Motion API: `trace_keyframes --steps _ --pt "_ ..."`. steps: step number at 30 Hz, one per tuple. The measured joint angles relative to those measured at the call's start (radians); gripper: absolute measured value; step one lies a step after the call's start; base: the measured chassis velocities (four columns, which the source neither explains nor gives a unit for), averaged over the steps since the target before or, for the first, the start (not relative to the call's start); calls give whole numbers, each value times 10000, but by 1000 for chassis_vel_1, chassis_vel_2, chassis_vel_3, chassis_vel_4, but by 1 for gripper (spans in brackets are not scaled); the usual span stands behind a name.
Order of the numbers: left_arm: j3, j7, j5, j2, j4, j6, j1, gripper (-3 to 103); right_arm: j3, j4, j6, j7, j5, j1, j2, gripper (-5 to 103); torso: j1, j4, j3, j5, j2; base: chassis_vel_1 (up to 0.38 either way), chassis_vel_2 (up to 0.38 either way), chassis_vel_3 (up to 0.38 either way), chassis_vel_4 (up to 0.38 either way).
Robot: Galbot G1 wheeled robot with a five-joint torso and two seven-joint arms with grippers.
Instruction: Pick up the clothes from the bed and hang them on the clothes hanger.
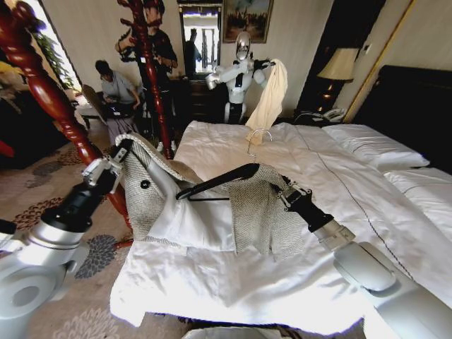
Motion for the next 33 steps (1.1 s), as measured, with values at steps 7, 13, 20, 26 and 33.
trace_keyframes --steps 7,13,20,26,33 --pt "988 1325 2051 583 33 46 584 3 -136 140 -490 439 840 156 -26 24 -1 -1 0 0 0 0 0 0 0" --pt "1300 1726 2427 1116 46 67 674 3 -292 143 -893 760 1375 281 45 24 0 1 0 -1 0 0 0 0 0" --pt "1889 1850 3090 1187 59 89 461 3 -393 24 -1014 822 1193 168 232 24 0 0 0 0 0 0 0 0 0" --pt "1884 1793 2917 1160 64 61 249 3 -465 -293 -746 588 131 29 346 24 0 0 0 -1 0 0 0 0 0" --pt "1402 1797 2480 1329 66 -5 237 3 -426 -815 4 -96 -1617 -30 482 24 0 1 0 -1 0 0 0 0 0"
